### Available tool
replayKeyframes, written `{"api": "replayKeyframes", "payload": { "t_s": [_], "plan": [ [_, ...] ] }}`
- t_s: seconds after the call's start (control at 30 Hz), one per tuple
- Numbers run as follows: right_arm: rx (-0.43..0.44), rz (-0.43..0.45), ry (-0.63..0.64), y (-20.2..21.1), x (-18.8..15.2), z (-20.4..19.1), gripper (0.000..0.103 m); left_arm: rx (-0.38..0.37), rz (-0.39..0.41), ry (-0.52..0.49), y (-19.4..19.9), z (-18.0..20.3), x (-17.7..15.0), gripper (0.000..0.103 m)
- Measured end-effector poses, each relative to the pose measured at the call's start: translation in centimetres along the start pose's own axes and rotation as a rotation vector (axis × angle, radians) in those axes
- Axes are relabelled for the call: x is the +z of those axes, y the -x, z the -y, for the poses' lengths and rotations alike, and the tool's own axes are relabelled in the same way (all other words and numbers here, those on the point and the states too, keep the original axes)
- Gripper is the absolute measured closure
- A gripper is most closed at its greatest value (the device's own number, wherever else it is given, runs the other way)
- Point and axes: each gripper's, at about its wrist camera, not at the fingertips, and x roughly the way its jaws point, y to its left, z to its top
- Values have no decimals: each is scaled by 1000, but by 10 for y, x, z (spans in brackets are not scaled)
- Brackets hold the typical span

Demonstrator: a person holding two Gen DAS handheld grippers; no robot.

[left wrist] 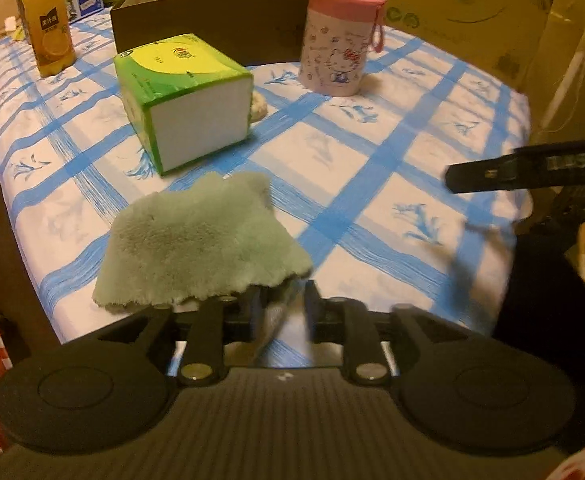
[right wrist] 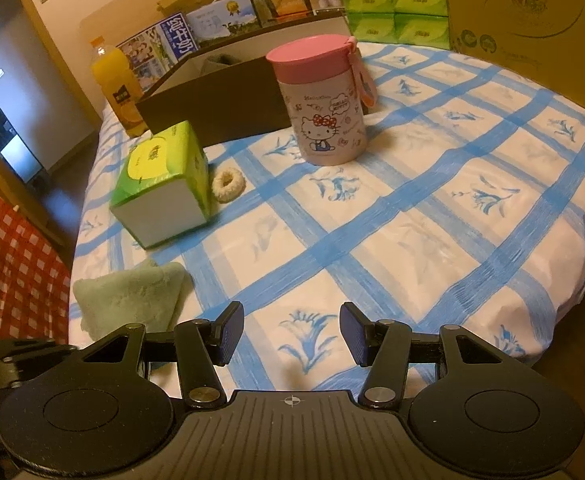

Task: Organize soft objects
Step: 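Lift the green towel with the left gripper while the right approaches the cream hair tie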

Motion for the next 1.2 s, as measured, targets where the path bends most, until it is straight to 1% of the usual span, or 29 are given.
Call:
{"api": "replayKeyframes", "payload": {
  "t_s": [0.13,0.17,0.2,0.23,0.3,0.37,0.43,0.5,0.6,0.7,0.77,0.83,0.87,0.93,1.03,1.1,1.2],
  "plan": [
    [4,-7,8,-1,-2,-2,50,-26,10,6,29,0,-2,65],
    [4,-9,6,-1,-3,-2,50,-28,18,6,36,-1,-2,62],
    [4,-11,4,-2,-3,-2,50,-17,36,8,45,-2,0,55],
    [3,-12,3,-2,-4,-1,50,-5,56,10,52,-3,2,51],
    [3,-16,2,-4,-4,-2,50,40,109,17,64,-8,8,33],
    [7,-18,3,-4,-5,-2,50,89,160,12,66,-13,15,30],
    [9,-21,7,-4,-6,-4,50,122,174,11,58,-23,22,29],
    [8,-21,9,-4,-7,-4,50,125,158,56,43,-39,28,29],
    [2,-25,2,-6,-7,-2,50,69,122,122,18,-57,29,29],
    [-4,-32,1,-8,-6,-1,50,42,66,163,-8,-66,25,30],
    [-6,-36,2,-9,-6,0,50,18,41,204,-20,-68,24,30],
    [-8,-42,2,-10,-7,1,50,-13,32,220,-26,-61,22,30],
    [-10,-46,2,-12,-7,1,50,-22,28,214,-29,-56,22,30],
    [-12,-53,1,-14,-6,1,50,-25,18,167,-36,-40,23,29],
    [-11,-61,4,-17,-7,1,50,17,10,106,-46,-22,23,29],
    [-11,-66,5,-19,-7,2,50,56,0,80,-53,-16,23,31],
    [-14,-72,2,-21,-7,4,50,76,-4,85,-57,-19,24,38]
  ]
}}
